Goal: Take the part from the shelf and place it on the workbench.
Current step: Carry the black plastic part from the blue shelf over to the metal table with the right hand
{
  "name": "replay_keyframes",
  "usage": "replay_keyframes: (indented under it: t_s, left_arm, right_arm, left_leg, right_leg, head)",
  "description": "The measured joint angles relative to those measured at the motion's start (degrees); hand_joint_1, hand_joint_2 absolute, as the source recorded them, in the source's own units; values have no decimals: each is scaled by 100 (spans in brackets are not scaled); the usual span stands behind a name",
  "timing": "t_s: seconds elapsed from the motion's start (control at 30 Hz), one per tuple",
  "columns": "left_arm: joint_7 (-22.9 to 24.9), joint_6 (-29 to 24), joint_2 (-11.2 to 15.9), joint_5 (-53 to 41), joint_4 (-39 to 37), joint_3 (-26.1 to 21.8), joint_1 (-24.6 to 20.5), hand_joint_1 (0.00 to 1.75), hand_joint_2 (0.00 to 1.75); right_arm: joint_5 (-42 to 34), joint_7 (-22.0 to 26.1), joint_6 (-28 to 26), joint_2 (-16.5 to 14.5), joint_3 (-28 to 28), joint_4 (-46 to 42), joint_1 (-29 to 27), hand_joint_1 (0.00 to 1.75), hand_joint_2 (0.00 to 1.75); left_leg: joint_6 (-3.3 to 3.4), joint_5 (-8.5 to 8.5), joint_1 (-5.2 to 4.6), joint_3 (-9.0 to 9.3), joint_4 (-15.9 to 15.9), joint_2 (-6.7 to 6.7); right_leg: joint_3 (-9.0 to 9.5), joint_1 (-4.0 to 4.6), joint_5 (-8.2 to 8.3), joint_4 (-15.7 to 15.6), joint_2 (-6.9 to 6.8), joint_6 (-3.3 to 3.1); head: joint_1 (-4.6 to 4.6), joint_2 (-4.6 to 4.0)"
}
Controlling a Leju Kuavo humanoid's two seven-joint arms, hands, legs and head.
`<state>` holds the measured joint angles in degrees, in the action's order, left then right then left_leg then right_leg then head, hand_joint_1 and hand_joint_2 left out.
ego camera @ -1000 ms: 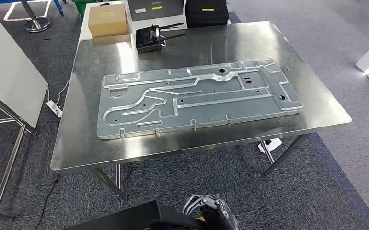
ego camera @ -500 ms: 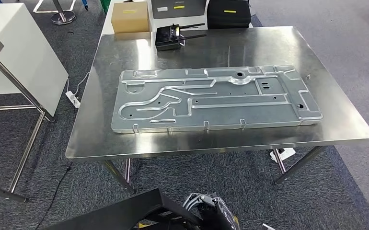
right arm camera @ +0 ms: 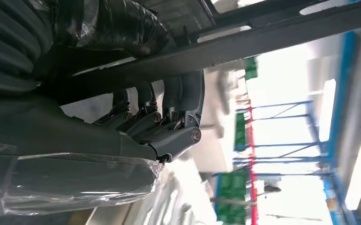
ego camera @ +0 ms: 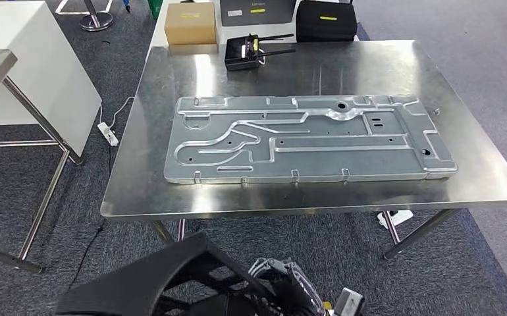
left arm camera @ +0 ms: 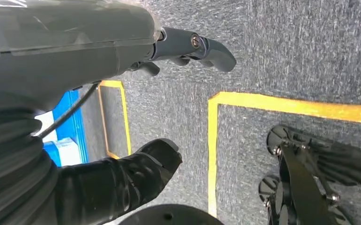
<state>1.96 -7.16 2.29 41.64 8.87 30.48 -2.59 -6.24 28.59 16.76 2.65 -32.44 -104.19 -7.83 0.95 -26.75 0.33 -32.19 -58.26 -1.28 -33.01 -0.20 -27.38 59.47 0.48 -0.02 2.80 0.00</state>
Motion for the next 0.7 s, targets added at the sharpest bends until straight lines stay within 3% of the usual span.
replay_keyframes:
  t_s: [0.13,0.23,0.27,0.3,0.33,0.4,0.47,0.6,0.67,0.7]
  left_arm:
    - [-22,112,9,-53,0,112,-21,0,175]
    - [-30,175,25,-100,0,207,-55,0,175]
    - [-33,192,32,-117,0,242,-61,0,175]
    - [-36,210,40,-129,0,275,-62,0,175]
    - [-38,227,48,-138,0,303,-60,0,175]
    - [-41,240,70,-147,0,353,-58,0,175]
    - [-42,243,85,-149,0,392,-64,0,175]
    - [-43,247,91,-149,0,421,-65,0,175]
    - [-45,248,91,-149,0,434,-66,0,175]
    - [-46,249,92,-149,0,439,-68,0,175]
  right_arm:
    - [86,-673,-429,-38,-1,368,724,175,175]
    - [-235,-1170,-661,-124,-2,752,1493,175,175]
    - [-404,-1327,-718,-148,0,904,1756,175,175]
    - [-580,-1459,-750,-167,6,1054,1999,175,175]
    - [-731,-1559,-763,-185,14,1194,2218,175,175]
    - [-930,-1684,-759,-216,39,1416,2586,175,175]
    - [-996,-1725,-758,-245,64,1563,2823,175,175]
    - [-1026,-1739,-754,-271,77,1716,2986,175,175]
    - [-1029,-1739,-753,-276,78,1764,3029,175,175]
    - [-1032,-1740,-755,-276,79,1785,3044,175,175]
  left_leg:
    - [-120,-88,7,-65,-127,14]
    - [-179,-579,26,-534,-1096,43]
    - [-197,-693,31,-708,-1434,48]
    - [-211,-689,35,-795,-1585,56]
    - [-220,-580,41,-784,-1532,66]
    - [-226,-164,62,-491,-845,104]
    - [-197,76,51,-218,-220,131]
    - [-57,100,31,-168,-71,103]
    - [21,114,42,-149,-38,99]
    - [49,115,44,-144,-30,100]
  right_leg:
    - [31,-31,64,-100,-15,-102]
    - [26,-36,91,-121,-55,-148]
    - [17,-33,91,-112,-66,-151]
    - [11,-32,89,-101,-74,-152]
    - [8,-33,84,-87,-80,-151]
    - [13,-36,61,-55,-89,-129]
    - [-5,-14,32,-11,-103,-77]
    - [-25,-2,3,16,-128,18]
    - [-148,-17,-181,299,-115,76]
    - [-296,-26,-338,606,-104,96]
  head:
    - [-5,0]
    - [-11,0]
    - [-10,0]
    - [-10,0]
    - [-11,0]
    - [-11,0]
    - [-10,0]
    - [-6,0]
    - [-3,0]
    - [-2,0]
